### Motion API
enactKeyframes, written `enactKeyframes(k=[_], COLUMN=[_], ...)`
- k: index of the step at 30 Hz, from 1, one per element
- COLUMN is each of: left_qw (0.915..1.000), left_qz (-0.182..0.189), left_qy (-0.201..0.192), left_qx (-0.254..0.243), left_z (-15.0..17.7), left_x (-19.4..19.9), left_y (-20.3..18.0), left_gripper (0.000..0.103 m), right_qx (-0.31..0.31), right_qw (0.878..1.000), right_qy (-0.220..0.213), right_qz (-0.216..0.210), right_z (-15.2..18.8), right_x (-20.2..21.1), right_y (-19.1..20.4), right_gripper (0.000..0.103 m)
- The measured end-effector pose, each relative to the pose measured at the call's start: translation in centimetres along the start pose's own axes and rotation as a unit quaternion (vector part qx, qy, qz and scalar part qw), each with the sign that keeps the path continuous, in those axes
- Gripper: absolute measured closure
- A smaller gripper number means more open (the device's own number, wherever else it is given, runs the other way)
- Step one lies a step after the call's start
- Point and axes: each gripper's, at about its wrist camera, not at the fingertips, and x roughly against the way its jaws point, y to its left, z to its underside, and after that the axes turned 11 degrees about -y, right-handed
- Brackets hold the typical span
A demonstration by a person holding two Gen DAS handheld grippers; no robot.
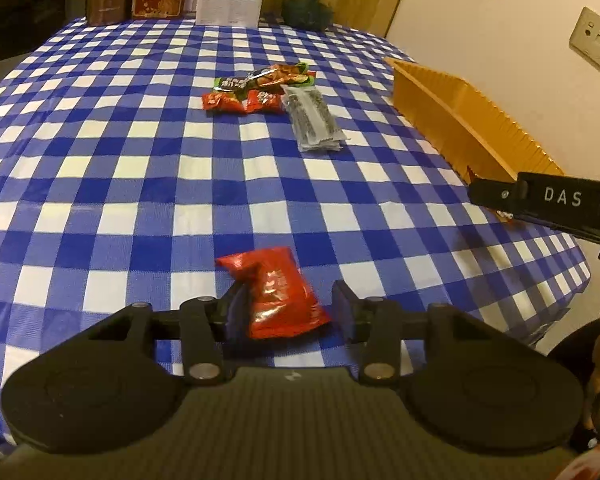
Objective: Organize snacks
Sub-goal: 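Carry both snacks over the orange tray and open both tools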
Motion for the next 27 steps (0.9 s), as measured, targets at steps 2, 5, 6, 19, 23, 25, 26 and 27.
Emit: enactKeyframes(k=[2,5,6,19,23,25,26,27], left_qw=[1.0000,1.0000,1.0000,0.9989,0.9982,0.9979,0.9978,0.9976], left_qz=[0.002,0.005,0.003,0.018,0.026,0.029,0.031,0.033], left_qy=[-0.001,0.000,-0.003,-0.043,-0.054,-0.056,-0.057,-0.059], left_qx=[-0.002,0.000,0.001,-0.008,-0.012,-0.014,-0.015,-0.016], left_z=[-0.2,-0.4,-0.5,-3.1,-4.0,-4.3,-4.4,-4.5], left_x=[-0.3,-0.7,-0.6,1.0,1.2,1.3,1.3,1.3], left_y=[-0.1,0.0,0.1,-1.1,-1.9,-2.4,-2.6,-2.8], left_gripper=[0.065,0.071,0.073,0.075,0.075,0.075,0.075,0.075], right_qx=[0.000,0.003,0.002,-0.003,-0.008,-0.010,-0.012,-0.013], right_qw=[1.000,1.000,1.000,1.000,1.000,0.999,0.999,0.999], right_qy=[0.001,0.002,0.002,-0.016,-0.026,-0.031,-0.033,-0.036], right_qz=[0.000,-0.001,-0.001,-0.007,-0.004,-0.001,0.000,0.001], right_z=[0.1,0.2,0.2,-0.7,-1.3,-1.6,-1.8,-1.9], right_x=[-0.1,-0.1,-0.1,0.9,1.6,1.9,2.1,2.2], right_y=[0.1,0.2,0.2,0.0,-0.6,-0.9,-1.1,-1.3], right_gripper=[0.062,0.062,0.062,0.062,0.062,0.062,0.062,0.062])
